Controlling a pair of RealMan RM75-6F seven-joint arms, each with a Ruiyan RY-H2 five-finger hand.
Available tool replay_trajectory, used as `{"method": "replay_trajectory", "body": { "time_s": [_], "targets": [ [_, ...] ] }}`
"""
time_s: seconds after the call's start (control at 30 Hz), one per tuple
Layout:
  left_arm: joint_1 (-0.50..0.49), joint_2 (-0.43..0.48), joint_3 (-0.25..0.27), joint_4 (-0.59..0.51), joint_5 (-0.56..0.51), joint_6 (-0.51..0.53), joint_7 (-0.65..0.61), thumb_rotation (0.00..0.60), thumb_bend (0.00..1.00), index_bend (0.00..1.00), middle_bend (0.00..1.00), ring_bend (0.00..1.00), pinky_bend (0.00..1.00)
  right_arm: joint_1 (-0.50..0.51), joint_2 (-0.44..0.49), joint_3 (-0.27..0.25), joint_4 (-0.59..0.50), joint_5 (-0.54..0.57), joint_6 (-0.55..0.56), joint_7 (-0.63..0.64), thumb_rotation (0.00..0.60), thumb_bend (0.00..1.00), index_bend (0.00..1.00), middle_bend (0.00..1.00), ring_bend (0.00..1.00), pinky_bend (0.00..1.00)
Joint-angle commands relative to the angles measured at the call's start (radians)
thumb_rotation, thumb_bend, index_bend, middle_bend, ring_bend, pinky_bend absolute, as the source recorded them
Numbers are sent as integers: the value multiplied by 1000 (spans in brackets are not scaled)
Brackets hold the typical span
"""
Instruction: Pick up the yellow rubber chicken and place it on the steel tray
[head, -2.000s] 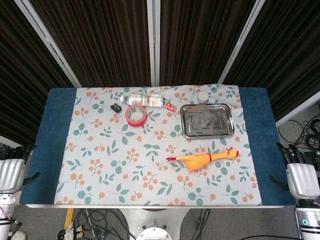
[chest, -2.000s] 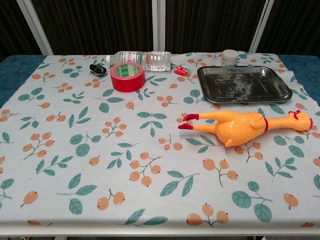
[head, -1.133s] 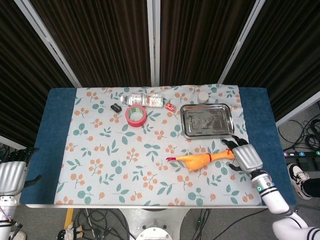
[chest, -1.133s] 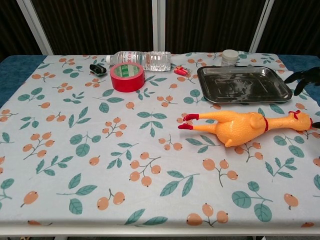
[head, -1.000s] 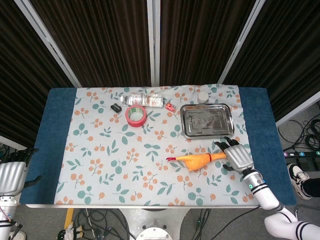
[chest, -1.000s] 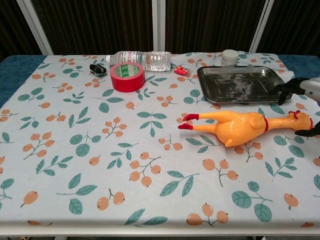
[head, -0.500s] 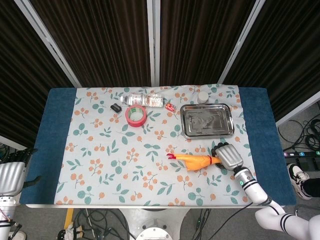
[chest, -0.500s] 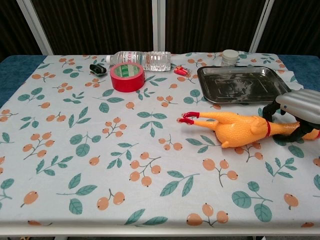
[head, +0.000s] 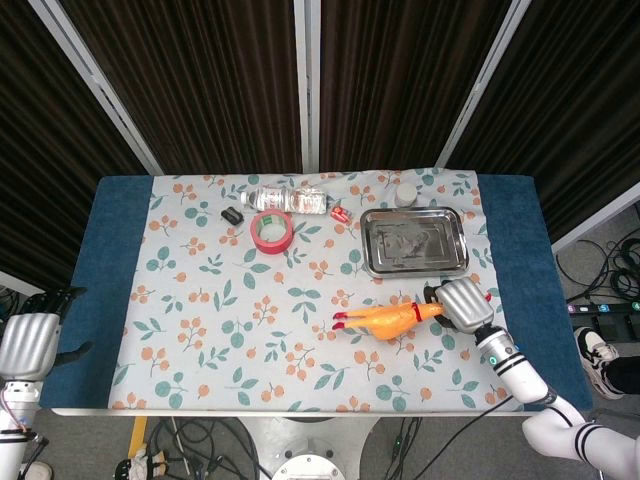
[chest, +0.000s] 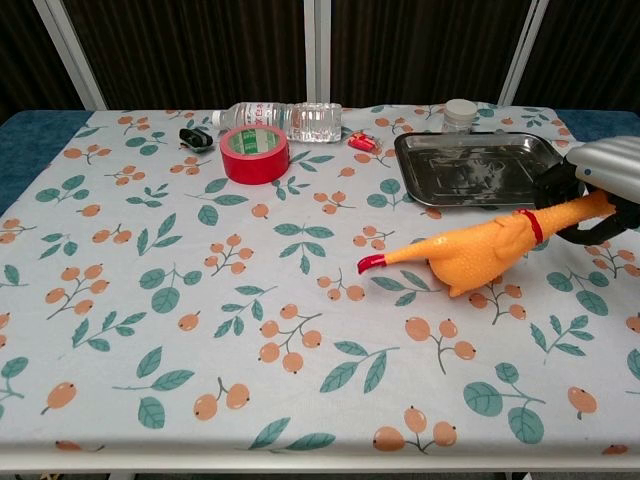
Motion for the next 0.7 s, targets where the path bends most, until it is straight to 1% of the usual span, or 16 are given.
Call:
{"method": "replay_trajectory", "body": {
  "time_s": [0.03, 0.17, 0.27, 0.33, 0.47, 0.57, 0.7],
  "targets": [
    [-45, 17, -17, -8, 27, -39, -43, 600, 11, 269, 321, 248, 251, 20, 40, 10, -49, -31, 34, 16, 600, 679, 931, 738, 661, 828],
    [-105, 29, -45, -19, 53, -82, -105, 600, 11, 268, 321, 248, 294, 53, 93, 32, -142, -24, 14, 28, 600, 677, 944, 749, 679, 870],
    [-158, 17, -80, -21, 43, -127, -185, 600, 11, 269, 322, 248, 304, 90, 131, 67, -226, 6, -28, 25, 600, 676, 944, 749, 678, 880],
    [-198, 12, -104, -25, 19, -175, -225, 600, 11, 269, 321, 248, 304, 121, 151, 100, -285, 35, -61, 4, 600, 675, 944, 749, 678, 881],
    [-267, -2, -156, -51, -42, -249, -253, 600, 10, 268, 321, 248, 306, 185, 165, 162, -373, 105, -132, -86, 600, 680, 943, 749, 678, 881],
    [-320, 3, -193, -94, -108, -332, -294, 600, 7, 264, 321, 248, 306, 242, 156, 211, -422, 184, -195, -165, 600, 682, 943, 749, 678, 881],
    [-382, 33, -236, -167, -210, -456, -360, 600, 0, 250, 316, 248, 306, 330, 123, 278, -454, 336, -271, -282, 600, 682, 942, 749, 678, 881]
  ]
}}
